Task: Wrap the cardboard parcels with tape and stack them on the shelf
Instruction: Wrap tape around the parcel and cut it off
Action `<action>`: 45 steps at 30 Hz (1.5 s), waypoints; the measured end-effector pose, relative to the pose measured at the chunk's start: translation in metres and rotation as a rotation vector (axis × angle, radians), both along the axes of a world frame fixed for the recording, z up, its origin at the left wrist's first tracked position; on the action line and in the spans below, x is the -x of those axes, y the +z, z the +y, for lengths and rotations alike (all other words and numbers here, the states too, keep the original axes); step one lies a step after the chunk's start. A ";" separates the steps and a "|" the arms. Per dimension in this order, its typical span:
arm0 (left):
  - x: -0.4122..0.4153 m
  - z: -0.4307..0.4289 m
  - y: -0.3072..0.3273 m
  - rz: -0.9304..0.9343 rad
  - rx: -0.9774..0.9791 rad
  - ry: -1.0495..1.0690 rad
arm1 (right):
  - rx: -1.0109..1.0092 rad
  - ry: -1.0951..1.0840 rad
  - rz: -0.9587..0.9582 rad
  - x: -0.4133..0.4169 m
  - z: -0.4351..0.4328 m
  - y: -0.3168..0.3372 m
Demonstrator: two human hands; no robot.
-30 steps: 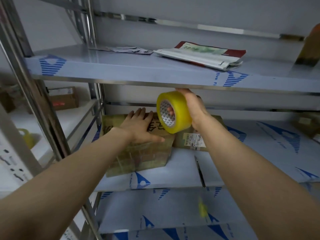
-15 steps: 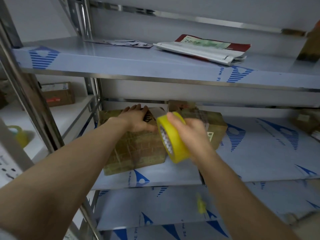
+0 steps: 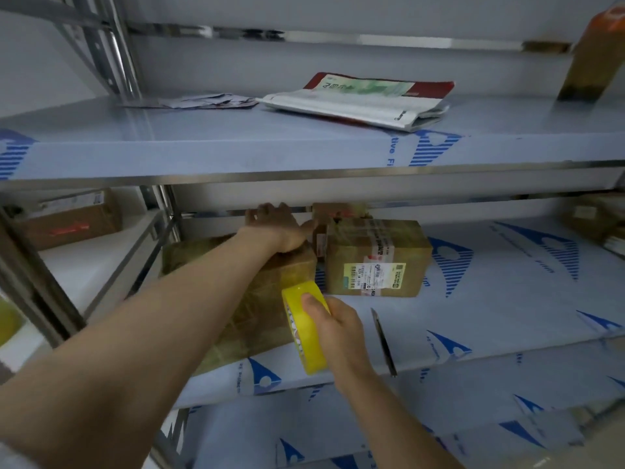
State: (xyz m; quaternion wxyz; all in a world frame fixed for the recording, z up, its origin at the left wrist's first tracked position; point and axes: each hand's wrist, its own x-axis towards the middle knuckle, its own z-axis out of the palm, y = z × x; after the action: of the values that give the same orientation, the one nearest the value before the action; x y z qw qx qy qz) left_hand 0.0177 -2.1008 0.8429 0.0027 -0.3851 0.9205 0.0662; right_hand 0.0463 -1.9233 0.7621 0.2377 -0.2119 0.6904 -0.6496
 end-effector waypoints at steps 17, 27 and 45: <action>0.018 -0.005 -0.018 -0.045 0.009 0.048 | -0.039 0.057 -0.023 0.012 -0.002 0.003; 0.002 0.011 -0.015 -0.092 -0.004 -0.022 | -0.052 0.042 -0.053 0.008 -0.002 0.009; -0.005 0.016 -0.019 0.016 0.080 -0.143 | -0.077 0.016 -0.079 0.009 -0.008 0.013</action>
State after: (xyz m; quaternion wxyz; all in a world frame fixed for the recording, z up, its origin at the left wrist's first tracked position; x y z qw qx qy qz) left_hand 0.0227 -2.0851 0.8244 -0.0151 -0.3178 0.9475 0.0319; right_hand 0.0377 -1.9316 0.7752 0.2780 -0.1823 0.7032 -0.6285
